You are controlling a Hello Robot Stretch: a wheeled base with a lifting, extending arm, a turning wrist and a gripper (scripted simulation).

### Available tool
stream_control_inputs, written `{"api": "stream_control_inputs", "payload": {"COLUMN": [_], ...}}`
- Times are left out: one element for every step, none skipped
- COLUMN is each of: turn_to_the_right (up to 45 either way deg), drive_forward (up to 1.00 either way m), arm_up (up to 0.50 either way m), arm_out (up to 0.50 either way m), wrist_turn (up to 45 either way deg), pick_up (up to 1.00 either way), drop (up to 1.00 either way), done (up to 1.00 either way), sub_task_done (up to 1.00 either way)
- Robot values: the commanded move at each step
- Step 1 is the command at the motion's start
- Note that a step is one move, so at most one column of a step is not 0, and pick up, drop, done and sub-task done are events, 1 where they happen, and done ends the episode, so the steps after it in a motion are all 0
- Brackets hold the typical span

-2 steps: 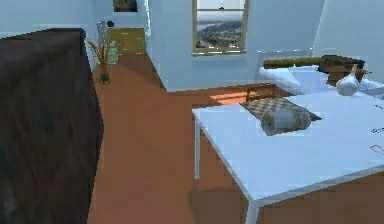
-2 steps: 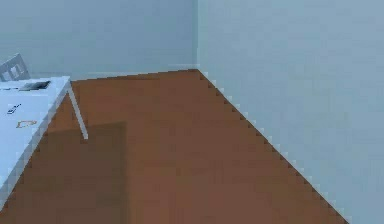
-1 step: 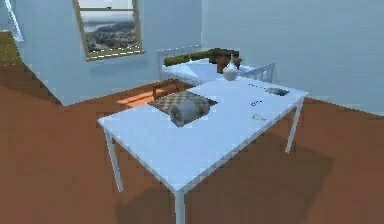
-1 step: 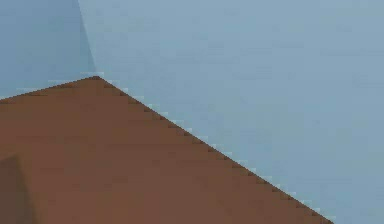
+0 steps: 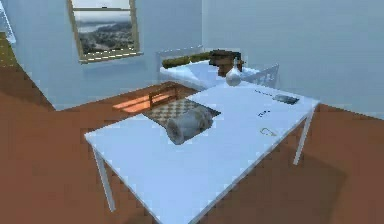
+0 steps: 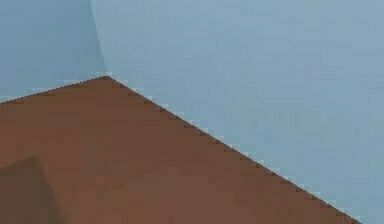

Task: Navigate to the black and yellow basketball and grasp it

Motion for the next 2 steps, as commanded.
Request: {"api": "stream_control_inputs", "payload": {"turn_to_the_right": [-39.0,0.0], "drive_forward": [0.0,0.15], "arm_up": [0.0,0.0], "arm_out": [0.0,0.0], "wrist_turn": [0.0,0.0], "pick_up": [0.0,0.0], "drop": [0.0,0.0], "done": [0.0,0.0], "sub_task_done": [0.0,0.0]}}
